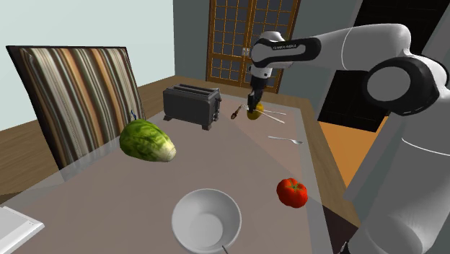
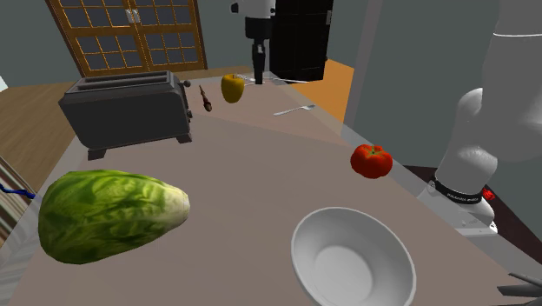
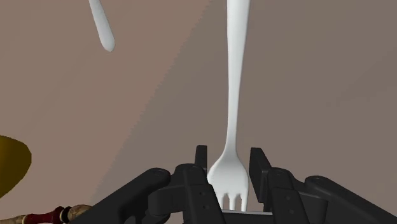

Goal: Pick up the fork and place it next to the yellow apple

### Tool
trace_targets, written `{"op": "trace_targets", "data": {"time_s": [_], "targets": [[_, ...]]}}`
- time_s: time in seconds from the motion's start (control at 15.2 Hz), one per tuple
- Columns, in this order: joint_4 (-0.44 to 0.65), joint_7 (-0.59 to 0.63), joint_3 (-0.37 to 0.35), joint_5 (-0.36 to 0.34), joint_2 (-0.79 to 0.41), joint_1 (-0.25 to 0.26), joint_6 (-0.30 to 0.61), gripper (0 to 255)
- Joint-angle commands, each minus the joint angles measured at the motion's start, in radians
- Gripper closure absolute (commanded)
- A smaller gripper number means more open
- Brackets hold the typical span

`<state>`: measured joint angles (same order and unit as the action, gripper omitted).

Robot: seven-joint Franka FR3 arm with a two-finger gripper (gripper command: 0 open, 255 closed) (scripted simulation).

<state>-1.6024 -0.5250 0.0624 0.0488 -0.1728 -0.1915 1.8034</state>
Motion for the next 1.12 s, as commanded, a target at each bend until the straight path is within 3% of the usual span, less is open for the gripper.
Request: {"op": "trace_targets", "data": {"time_s": [0.0,0.4,0.73,1.06], "targets": [[0.036,-0.048,0.018,0.007,-0.027,-0.028,-0.011,255],[0.169,-0.176,0.064,0.030,-0.122,-0.113,-0.056,255],[0.348,-0.280,0.094,0.058,-0.244,-0.198,-0.120,255],[0.268,-0.284,0.092,0.057,-0.235,-0.194,-0.048,255]]}}
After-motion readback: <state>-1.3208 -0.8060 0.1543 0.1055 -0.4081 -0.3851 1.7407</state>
